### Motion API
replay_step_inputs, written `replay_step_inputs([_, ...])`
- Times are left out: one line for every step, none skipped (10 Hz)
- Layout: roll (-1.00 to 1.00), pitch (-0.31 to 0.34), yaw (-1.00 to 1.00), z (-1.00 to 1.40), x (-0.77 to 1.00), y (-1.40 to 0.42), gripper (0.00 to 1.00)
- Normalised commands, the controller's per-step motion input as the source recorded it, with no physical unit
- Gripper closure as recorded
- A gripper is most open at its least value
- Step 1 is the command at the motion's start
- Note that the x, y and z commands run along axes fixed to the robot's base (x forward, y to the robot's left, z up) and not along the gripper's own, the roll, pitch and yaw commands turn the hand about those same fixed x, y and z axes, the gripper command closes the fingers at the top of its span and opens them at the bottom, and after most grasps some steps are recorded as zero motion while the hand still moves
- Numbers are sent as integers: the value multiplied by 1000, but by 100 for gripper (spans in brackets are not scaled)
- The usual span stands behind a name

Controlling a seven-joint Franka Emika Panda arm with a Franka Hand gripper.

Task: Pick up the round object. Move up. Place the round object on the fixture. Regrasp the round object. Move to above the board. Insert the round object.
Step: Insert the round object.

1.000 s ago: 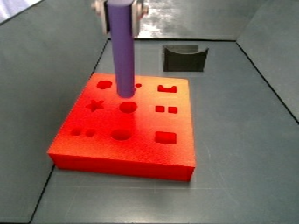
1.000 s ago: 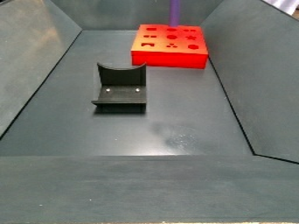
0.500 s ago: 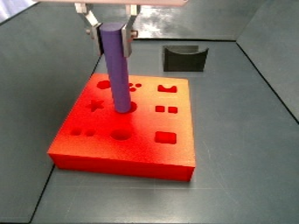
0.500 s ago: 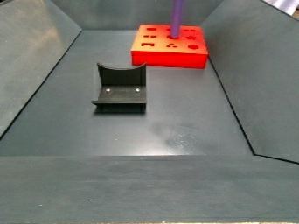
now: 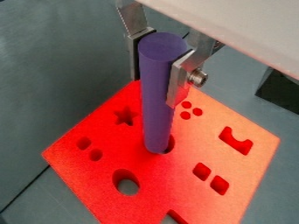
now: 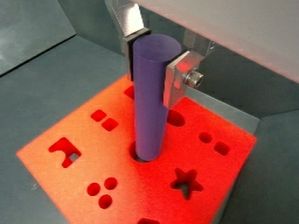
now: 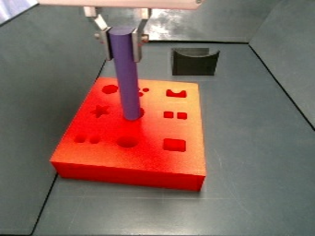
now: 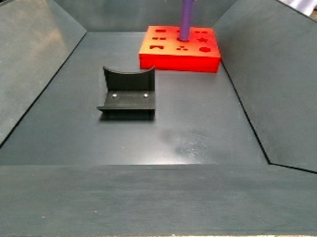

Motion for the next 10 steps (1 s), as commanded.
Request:
replay_step_inputs([0,86,0,-309,329,89,100])
replay_step_inputs([0,100,-3,-343,363,71,100])
replay_step_inputs([0,66,-23,-337,214,69,100])
replay_step_inputs([0,19,-49,-329,0,74,100])
replay_step_inputs([0,0,-140,-254,-257,26,100])
replay_step_inputs([-19,0,-137,-191,-314,0,100])
replay_step_inputs([-36,0,-157,-137,-329,0,100])
replay_step_inputs([-30,0,-123,-146,-311,6,100])
replay_step_inputs([-24,0,-69,-254,-117,0,100])
replay_step_inputs([-56,0,-74,-326,0,0,100])
